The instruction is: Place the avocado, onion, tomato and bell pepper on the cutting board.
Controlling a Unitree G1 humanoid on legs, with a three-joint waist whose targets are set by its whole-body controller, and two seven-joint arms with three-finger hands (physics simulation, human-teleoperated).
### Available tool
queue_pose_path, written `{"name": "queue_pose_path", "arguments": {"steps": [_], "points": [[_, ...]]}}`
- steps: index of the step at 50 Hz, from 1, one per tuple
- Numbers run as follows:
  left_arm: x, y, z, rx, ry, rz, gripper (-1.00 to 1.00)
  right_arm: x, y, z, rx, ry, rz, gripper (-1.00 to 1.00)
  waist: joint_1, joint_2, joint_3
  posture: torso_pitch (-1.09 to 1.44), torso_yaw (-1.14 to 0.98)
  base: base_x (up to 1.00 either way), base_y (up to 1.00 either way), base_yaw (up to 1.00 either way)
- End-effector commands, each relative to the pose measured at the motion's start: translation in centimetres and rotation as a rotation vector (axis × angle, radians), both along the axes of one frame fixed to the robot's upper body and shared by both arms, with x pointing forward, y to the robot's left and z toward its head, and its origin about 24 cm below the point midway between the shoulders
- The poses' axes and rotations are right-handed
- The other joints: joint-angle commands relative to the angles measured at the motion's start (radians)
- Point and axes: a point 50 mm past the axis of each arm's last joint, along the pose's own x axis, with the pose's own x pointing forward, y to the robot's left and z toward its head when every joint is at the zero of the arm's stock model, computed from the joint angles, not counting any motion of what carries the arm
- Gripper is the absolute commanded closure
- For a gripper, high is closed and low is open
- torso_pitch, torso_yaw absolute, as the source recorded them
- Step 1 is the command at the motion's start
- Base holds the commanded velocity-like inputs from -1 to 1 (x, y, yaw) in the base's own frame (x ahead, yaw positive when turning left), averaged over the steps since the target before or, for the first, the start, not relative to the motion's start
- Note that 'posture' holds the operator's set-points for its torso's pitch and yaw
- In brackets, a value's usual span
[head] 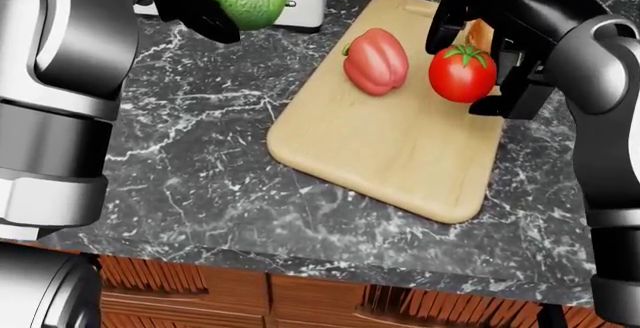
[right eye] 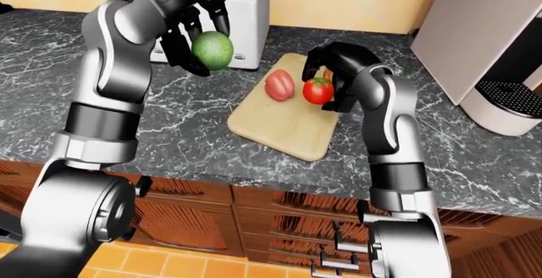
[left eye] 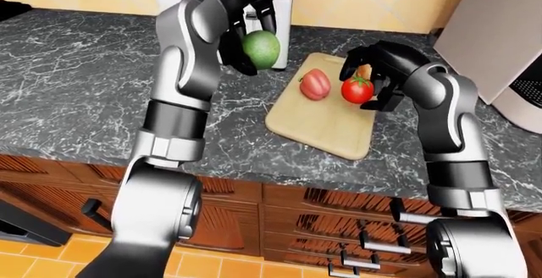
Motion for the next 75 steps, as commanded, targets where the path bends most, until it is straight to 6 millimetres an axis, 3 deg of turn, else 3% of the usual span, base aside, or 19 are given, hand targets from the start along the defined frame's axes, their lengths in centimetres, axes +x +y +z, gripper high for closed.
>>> {"name": "queue_pose_path", "arguments": {"steps": [1,3,7,12,14,19,20,28,30,34,36,41,50,58,66,67,68,75], "points": [[-0.9,-0.2,2.6,-0.012,-0.106,-0.011,1.0,-0.5,0.0,2.4,0.0,-0.1,0.002,0.48,0.0,-0.003,-0.035,0.0,0.0,0.0,0.0,0.0],[-1.0,-0.2,2.6,-0.012,-0.106,-0.011,1.0,-0.5,0.0,2.4,-0.001,-0.101,0.003,0.36,0.0,-0.003,-0.035,0.0,0.0,0.0,0.0,0.0],[-0.9,-0.2,2.4,-0.012,-0.103,-0.01,1.0,-0.5,0.0,2.1,0.0,-0.096,0.003,0.52,0.0,-0.003,-0.035,0.0,0.0,0.0,0.0,0.0],[-0.8,-0.2,2.2,-0.012,-0.1,-0.011,1.0,-0.6,0.0,1.9,-0.003,-0.096,0.004,0.49,0.0,-0.003,-0.035,0.0,0.0,0.0,0.0,0.0],[-0.8,-0.1,2.1,-0.013,-0.098,-0.009,1.0,-0.6,0.0,1.8,-0.002,-0.092,0.005,0.28,0.0,-0.003,-0.035,0.0,0.0,0.0,0.0,0.0],[-0.7,-0.2,1.9,-0.01,-0.095,-0.01,1.0,-0.6,0.0,1.7,0.001,-0.092,0.004,0.14,0.0,-0.003,-0.035,0.0,0.0,0.0,0.0,0.0],[-0.7,-0.2,1.8,-0.01,-0.096,-0.009,1.0,-0.6,0.0,1.7,0.0,-0.092,0.004,0.02,0.0,-0.003,-0.036,0.0,0.0,0.0,0.0,0.0],[-0.7,-0.1,1.8,-0.01,-0.095,-0.009,1.0,-0.6,0.0,1.7,0.0,-0.087,0.009,-0.11,0.0,-0.003,-0.035,0.0,0.0,0.0,0.0,0.0],[-0.7,-0.1,1.9,-0.01,-0.097,-0.008,1.0,-0.6,0.0,1.9,-0.003,-0.089,0.01,-0.3,0.0,-0.003,-0.035,0.0,0.0,0.0,0.0,0.0],[-0.7,-0.1,1.9,-0.009,-0.096,-0.009,1.0,-0.7,0.1,1.9,-0.002,-0.09,0.012,-0.21,0.0,-0.003,-0.035,0.0,0.0,0.0,0.0,0.0],[-0.7,-0.1,1.9,-0.008,-0.095,-0.009,1.0,-0.7,0.1,1.9,-0.003,-0.091,0.011,-0.29,0.0,-0.003,-0.035,0.0,0.0,0.0,0.0,0.0],[-0.8,-0.1,2.0,-0.01,-0.097,-0.008,1.0,-0.9,0.0,2.3,-0.006,-0.093,0.013,-0.27,0.0,-0.004,-0.036,0.0,0.0,0.0,0.0,0.0],[-0.8,-0.2,2.2,-0.011,-0.099,-0.01,1.0,-3.9,0.4,8.2,-0.066,-0.221,0.014,-0.25,0.001,-0.001,-0.03,0.0,0.0,0.0,0.0,0.0],[-0.8,-0.3,2.1,-0.012,-0.098,-0.012,1.0,-8.3,0.1,12.8,-0.081,-0.357,0.001,-0.29,0.0,-0.004,-0.024,0.0,0.0,0.0,0.0,0.0],[-0.9,-0.2,2.2,-0.01,-0.103,-0.012,1.0,-11.5,-0.8,14.3,-0.076,-0.434,-0.03,-0.28,0.002,-0.007,-0.017,0.0,0.0,0.0,0.0,0.0],[-0.9,-0.3,2.2,-0.009,-0.102,-0.013,1.0,-11.7,-0.9,14.4,-0.072,-0.449,-0.035,-0.47,0.001,-0.007,-0.016,0.0,0.0,0.0,0.0,0.0],[-0.9,-0.3,2.2,-0.007,-0.102,-0.014,1.0,-11.8,-0.9,14.5,-0.066,-0.456,-0.036,-1.0,0.001,-0.008,-0.016,0.0,0.0,0.0,0.0,0.0],[-0.9,-0.3,2.3,-0.009,-0.104,-0.013,1.0,-13.6,-1.1,16.4,0.006,-0.601,-0.04,-1.0,0.001,-0.006,-0.016,0.0,0.0,0.0,0.0,0.0]]}}
